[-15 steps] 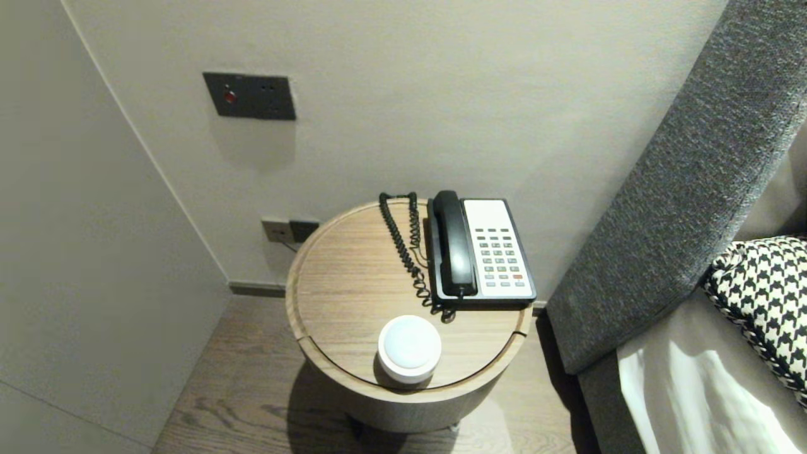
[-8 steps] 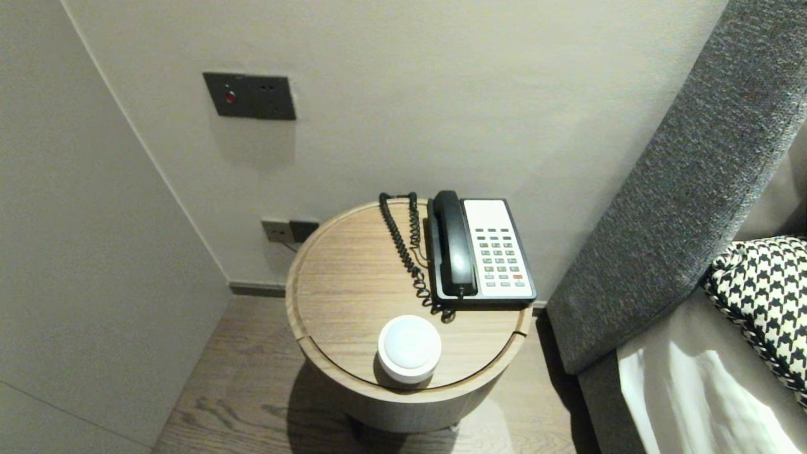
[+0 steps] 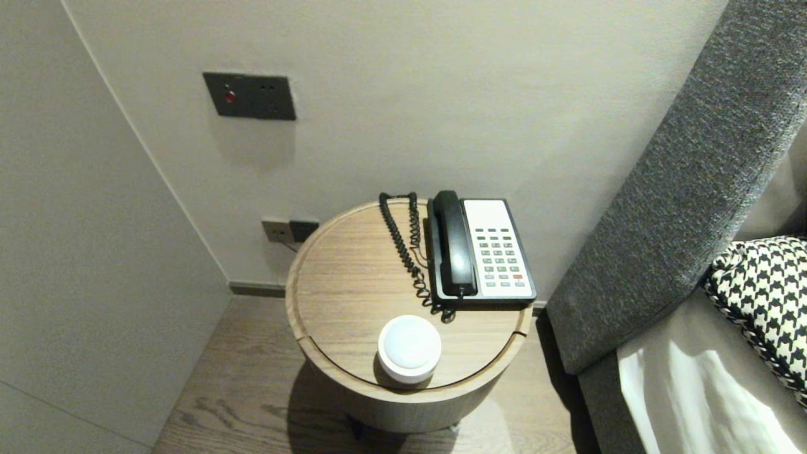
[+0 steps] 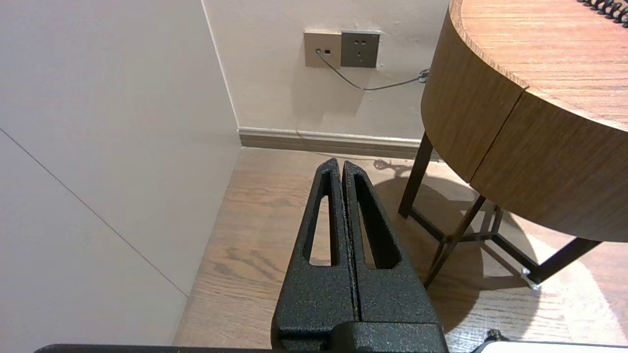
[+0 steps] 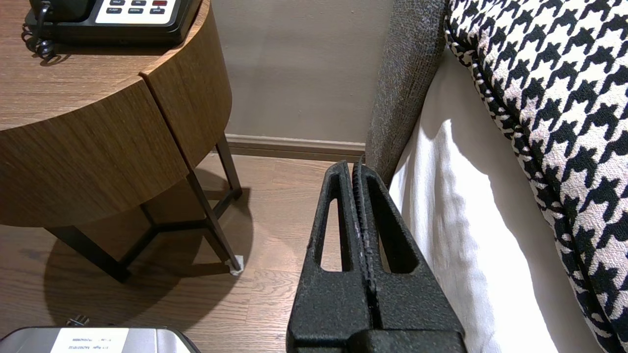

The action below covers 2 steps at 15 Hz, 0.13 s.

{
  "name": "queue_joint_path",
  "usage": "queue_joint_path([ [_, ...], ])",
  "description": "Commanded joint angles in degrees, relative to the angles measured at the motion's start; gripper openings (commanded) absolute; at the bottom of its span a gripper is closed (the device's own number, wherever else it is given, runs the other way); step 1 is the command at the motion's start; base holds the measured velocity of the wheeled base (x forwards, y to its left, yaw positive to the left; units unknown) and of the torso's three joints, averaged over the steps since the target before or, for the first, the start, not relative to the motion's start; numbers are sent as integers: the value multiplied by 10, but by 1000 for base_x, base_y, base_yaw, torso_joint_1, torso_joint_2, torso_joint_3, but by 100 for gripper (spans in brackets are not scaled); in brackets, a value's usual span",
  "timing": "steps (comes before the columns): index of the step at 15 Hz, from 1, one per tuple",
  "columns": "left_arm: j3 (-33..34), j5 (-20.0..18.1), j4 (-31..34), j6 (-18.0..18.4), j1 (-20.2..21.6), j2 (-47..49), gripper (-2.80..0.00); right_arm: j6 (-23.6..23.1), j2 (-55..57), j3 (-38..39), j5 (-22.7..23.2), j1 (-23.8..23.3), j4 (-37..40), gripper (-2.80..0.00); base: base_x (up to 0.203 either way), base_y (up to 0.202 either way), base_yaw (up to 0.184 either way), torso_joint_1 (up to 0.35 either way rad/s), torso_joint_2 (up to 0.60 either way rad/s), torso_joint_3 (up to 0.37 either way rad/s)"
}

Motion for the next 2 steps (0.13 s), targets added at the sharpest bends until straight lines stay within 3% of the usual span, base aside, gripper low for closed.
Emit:
queue_joint_path([
  [1, 0, 0, 0, 1, 0, -2, -280, 0, 1, 0, 0, 0, 0, -280, 0, 0, 0, 0, 0, 0],
  [2, 0, 0, 0, 0, 0, -1, -280, 0, 1, 0, -1, 0, 0, -280, 0, 0, 0, 0, 0, 0],
])
